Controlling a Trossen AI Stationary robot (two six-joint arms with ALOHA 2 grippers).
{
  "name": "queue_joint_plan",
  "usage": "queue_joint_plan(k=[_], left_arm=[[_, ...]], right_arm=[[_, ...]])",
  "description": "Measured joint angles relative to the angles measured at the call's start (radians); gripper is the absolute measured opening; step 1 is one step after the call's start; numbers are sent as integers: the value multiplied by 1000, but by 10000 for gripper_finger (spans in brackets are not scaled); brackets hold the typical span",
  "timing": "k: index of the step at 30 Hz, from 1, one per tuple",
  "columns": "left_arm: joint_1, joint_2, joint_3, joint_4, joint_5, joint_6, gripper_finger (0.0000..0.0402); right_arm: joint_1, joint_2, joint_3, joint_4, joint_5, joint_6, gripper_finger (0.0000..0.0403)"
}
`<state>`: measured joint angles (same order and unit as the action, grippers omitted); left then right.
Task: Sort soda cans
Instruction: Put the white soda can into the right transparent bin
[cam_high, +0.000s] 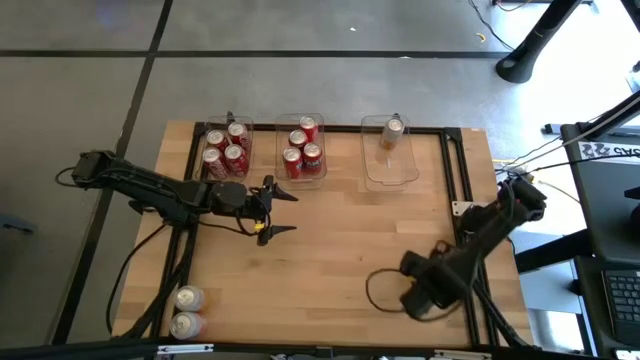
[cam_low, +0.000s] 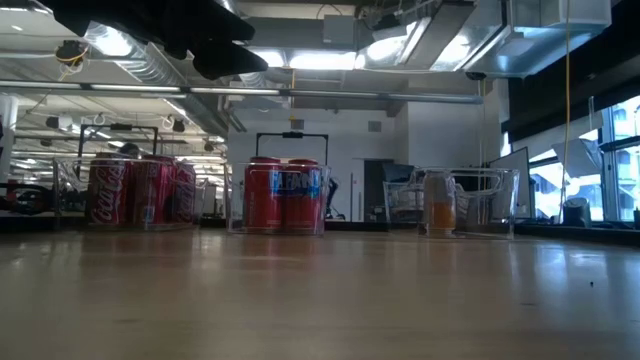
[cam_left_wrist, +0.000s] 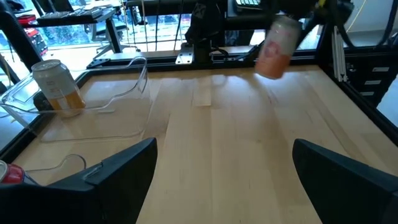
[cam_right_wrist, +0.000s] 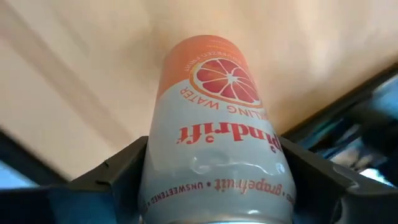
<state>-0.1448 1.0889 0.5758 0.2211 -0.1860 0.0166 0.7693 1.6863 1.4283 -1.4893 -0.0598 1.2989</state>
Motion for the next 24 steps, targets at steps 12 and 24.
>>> queue_joint_plan(k=[12,24], left_arm=[[0,0,0,0,0,2,363],[-13,0,0,0,0,10,363]], right_arm=[[-340,-14,188,-80,439,-394,286],[-812,-16,196,-83,512,-805,286]])
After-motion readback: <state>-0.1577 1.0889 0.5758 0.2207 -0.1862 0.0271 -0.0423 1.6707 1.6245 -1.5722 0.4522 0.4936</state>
